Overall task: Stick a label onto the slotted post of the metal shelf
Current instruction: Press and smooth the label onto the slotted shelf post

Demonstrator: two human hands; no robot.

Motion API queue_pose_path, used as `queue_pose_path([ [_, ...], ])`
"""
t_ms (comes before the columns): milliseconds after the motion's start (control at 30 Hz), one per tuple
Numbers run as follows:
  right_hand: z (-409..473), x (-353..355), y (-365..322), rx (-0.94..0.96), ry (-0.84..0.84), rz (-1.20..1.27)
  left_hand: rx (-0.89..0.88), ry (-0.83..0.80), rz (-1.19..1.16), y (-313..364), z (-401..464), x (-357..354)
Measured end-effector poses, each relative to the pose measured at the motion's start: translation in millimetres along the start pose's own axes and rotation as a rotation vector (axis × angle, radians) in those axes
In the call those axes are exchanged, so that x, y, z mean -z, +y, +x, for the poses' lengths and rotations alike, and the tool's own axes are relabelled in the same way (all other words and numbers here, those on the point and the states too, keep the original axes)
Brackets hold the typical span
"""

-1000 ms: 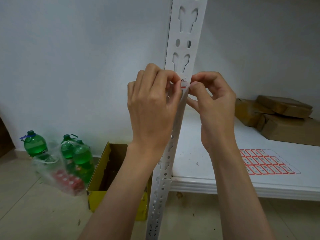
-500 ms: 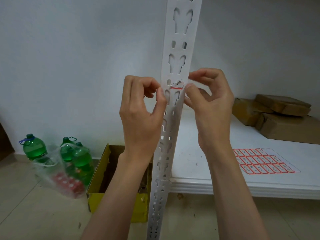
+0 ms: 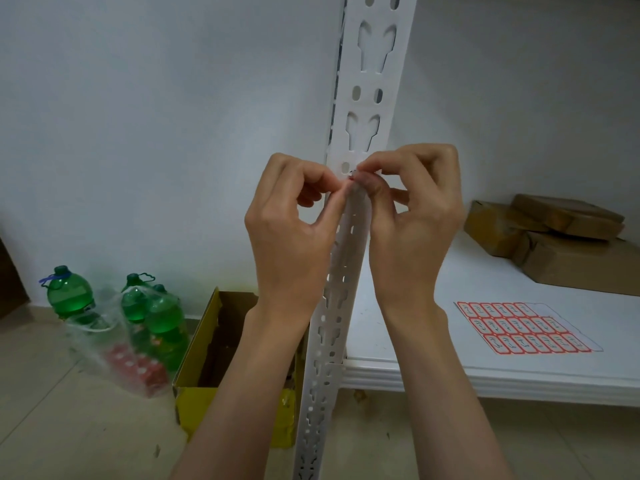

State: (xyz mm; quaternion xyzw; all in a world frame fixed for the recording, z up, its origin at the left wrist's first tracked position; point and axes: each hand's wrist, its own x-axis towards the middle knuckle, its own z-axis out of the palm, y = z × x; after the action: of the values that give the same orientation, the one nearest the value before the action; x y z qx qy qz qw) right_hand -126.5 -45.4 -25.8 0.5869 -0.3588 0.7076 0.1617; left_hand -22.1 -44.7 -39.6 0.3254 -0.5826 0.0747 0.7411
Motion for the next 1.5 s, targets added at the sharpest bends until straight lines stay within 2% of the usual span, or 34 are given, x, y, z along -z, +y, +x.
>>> queue_pose_path([
  [100, -0.3, -4.9, -4.7, -0.031, 0.011, -0.023, -0.001, -0.003, -0.006, 1.1, 0.9, 1.9],
  [233, 5.5, 3.8, 5.2, -0.273, 0.12, 0.144, 0.023, 0.004, -0.021, -0.5, 2.6, 5.2],
  [333, 8.8, 9.2, 4.9, -0.359, 0.104, 0.198, 0.038, 0.013, -0.026, -2.0, 3.9, 7.1],
  [567, 3.0, 9.3, -9.6, -0.346, 0.012, 0.323, 0.032, -0.001, -0.045, 2.5, 3.2, 6.3],
  [700, 1.5, 6.6, -9.9, -0.33, -0.043, 0.233, 0.033, -0.022, -0.049, 2.5, 1.7, 4.7],
  [867, 1.9, 4.2, -12.6, -0.345, 0.042, 0.2, 0.028, -0.027, -0.045, 2.0, 1.9, 3.3],
  [1100, -8.3, -3.0, -18.8, -0.206, 0.092, 0.057, 0.031, -0.026, -0.045, 2.7, 0.8, 3.2],
  [1300, -3.8, -2.2, -19.9, -0.255, 0.037, 0.092, 0.033, -0.027, -0.042, 4.5, -0.2, 4.1],
  [1500, -6.1, 7.2, 1.8, -0.546, 0.116, 0.249, 0.023, -0.035, -0.01, 3.1, -0.3, 3.0],
])
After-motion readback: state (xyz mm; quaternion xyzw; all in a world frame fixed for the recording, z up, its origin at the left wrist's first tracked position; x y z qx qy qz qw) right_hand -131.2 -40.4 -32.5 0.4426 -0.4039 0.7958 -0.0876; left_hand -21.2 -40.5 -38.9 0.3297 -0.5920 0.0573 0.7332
